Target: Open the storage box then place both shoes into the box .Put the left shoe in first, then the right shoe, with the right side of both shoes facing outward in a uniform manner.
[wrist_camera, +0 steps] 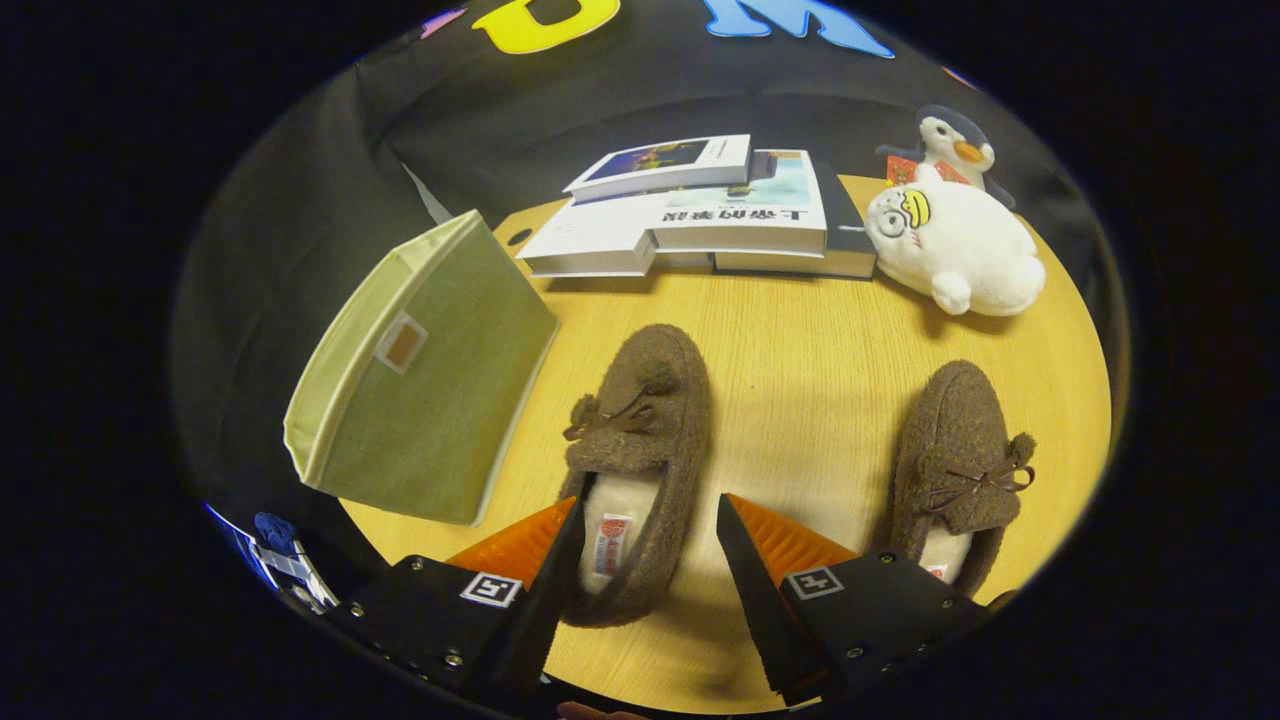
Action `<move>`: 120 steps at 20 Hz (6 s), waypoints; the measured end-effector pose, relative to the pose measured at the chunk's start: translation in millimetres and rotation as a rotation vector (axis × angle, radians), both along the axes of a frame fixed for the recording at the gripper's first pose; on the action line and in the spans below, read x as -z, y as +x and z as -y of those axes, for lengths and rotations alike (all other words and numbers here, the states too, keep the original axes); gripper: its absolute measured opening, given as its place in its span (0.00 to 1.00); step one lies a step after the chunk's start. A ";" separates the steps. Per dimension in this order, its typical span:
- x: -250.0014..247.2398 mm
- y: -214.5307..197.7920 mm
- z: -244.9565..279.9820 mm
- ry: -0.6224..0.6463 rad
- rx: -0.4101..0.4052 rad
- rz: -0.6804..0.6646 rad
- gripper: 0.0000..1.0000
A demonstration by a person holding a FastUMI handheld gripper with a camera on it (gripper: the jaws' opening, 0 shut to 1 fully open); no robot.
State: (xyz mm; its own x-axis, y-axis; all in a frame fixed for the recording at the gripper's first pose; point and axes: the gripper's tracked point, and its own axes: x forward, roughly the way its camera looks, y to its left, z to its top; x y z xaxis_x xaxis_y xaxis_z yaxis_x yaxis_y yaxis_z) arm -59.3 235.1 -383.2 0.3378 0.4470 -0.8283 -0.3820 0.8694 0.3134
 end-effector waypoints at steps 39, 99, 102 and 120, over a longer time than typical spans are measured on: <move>-183.0 48.0 -110.1 0.068 -0.005 0.056 0.03; -131.5 57.4 40.8 -0.043 0.056 0.044 0.98; -117.6 54.6 71.8 -0.053 0.098 0.036 0.97; -36.8 27.6 185.3 -0.089 0.221 -0.087 0.98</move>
